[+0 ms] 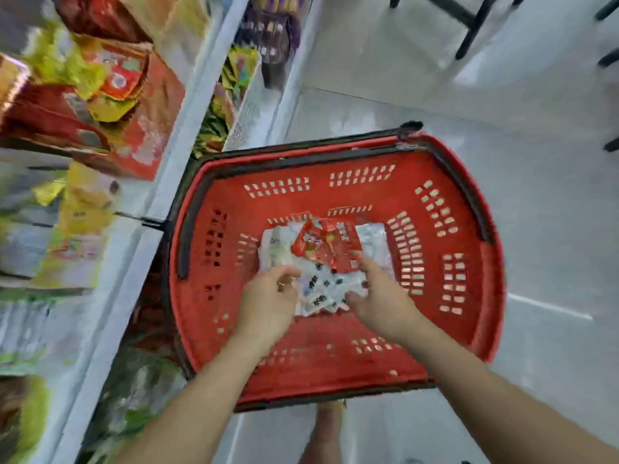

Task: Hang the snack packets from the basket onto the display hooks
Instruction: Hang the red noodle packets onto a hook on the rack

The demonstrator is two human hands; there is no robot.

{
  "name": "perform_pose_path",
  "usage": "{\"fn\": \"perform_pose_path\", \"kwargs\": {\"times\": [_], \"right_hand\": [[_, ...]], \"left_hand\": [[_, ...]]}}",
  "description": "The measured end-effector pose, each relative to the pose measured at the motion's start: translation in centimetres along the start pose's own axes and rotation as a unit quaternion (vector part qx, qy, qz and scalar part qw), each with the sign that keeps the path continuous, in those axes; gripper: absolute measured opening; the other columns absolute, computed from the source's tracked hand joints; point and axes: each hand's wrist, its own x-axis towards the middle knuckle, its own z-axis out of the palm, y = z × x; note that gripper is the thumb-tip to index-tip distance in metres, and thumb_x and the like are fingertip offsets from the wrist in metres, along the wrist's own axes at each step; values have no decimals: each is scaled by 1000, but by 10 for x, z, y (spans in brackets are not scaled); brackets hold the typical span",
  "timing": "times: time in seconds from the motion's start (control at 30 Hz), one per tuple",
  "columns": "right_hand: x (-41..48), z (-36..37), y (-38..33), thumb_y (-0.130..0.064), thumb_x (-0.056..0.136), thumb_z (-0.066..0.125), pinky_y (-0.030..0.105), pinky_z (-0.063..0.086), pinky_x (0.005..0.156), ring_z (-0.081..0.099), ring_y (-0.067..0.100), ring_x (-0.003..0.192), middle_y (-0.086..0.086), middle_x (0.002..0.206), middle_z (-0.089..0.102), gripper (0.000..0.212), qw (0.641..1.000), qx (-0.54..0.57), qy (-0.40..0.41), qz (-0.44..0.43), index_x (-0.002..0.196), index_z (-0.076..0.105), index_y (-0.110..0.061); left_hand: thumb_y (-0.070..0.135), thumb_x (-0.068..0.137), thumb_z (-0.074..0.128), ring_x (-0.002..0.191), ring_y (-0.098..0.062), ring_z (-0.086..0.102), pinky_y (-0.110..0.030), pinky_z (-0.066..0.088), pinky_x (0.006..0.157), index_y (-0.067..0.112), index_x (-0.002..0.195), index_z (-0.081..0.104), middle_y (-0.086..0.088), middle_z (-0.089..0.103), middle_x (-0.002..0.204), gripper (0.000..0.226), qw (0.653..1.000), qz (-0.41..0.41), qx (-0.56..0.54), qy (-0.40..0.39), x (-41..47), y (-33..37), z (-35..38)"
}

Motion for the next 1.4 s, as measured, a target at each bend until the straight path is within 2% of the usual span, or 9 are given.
{"fn": "perform_pose_path", "kwargs": {"times": [0.1, 0.23, 0.37, 0.47, 0.7, 0.9, 1.1, 1.23, 1.4], "right_hand": [[83, 37, 28, -24, 90, 58, 44, 45, 100, 51, 35, 121, 12, 151, 34, 79, 997, -71, -28, 18, 151, 11, -41], [159, 68, 63, -27, 96, 44, 45, 10, 118, 6, 34, 147, 15, 157, 27, 67, 974, -213, -72, -3, 152, 11, -41], [213, 96, 86, -25, 89, 39, 64, 13, 115, -7, 44, 146, 18, 160, 14, 67, 972, -221, -76, 18, 142, 13, -56], [228, 102, 83, -11, 93, 38, 57, 9, 118, -13, 46, 145, 19, 160, -11, 72, 964, -230, -118, 61, 146, 14, -53], [229, 88, 98, -20, 99, 43, 42, 46, 90, 53, 37, 119, 15, 144, 41, 44, 976, -189, -35, 107, 140, 31, -9], [242, 87, 99, -64, 87, 51, 48, 43, 105, 45, 37, 130, 12, 154, 29, 91, 985, -110, -44, 126, 152, 8, -18], [246, 111, 92, -27, 94, 53, 39, 50, 74, 62, 34, 98, 11, 111, 63, 62, 981, -155, 10, 114, 146, 22, -17], [219, 87, 95, -14, 93, 52, 33, 45, 57, 62, 27, 67, 4, 84, 68, 30, 979, 108, 37, 166, 122, 58, -19], [149, 14, 53, -24, 89, 69, 23, 55, 56, 69, 8, 63, -5, 74, 71, 10, 936, 306, 78, 156, 84, 69, -16]], "left_hand": [[5, 91, 49, 78, -22, 62, -25, 39, 68, 16, 115, 65, -5, 62, 100, 31, 995, 13, 77, -64, 73, -35, 39], [12, 90, 50, 139, -30, 29, -34, 21, 113, 24, 140, 46, -13, 37, 149, 51, 973, 22, 201, -112, 137, -61, 82], [21, 94, 49, 145, -31, 8, -43, 15, 117, 33, 147, 33, -7, 16, 158, 56, 963, -1, 230, -143, 178, -65, 106], [24, 95, 50, 137, -32, 25, -43, 28, 111, 25, 142, 42, -6, 35, 148, 48, 955, -18, 236, -179, 195, -68, 118], [20, 93, 58, 108, -20, 62, -28, 45, 96, 18, 120, 67, 1, 64, 127, 29, 995, -20, 82, -44, 184, -64, 113], [1, 84, 62, 88, -28, 67, -30, 52, 75, 32, 120, 64, -3, 72, 101, 47, 998, -55, -16, 31, 173, -75, 110], [-7, 82, 53, 120, -13, 55, -19, 43, 96, 34, 146, 37, 8, 53, 137, 78, 993, -59, 46, -96, 161, -81, 113], [-2, 86, 52, 53, 2, 57, -10, 40, 51, 33, 131, 59, 7, 72, 93, 57, 997, -72, -4, -36, 143, -70, 98], [11, 89, 65, 62, -1, 61, -12, 43, 59, 32, 99, 76, 16, 72, 93, 25, 994, -44, -59, 84, 104, -24, 47]]}}
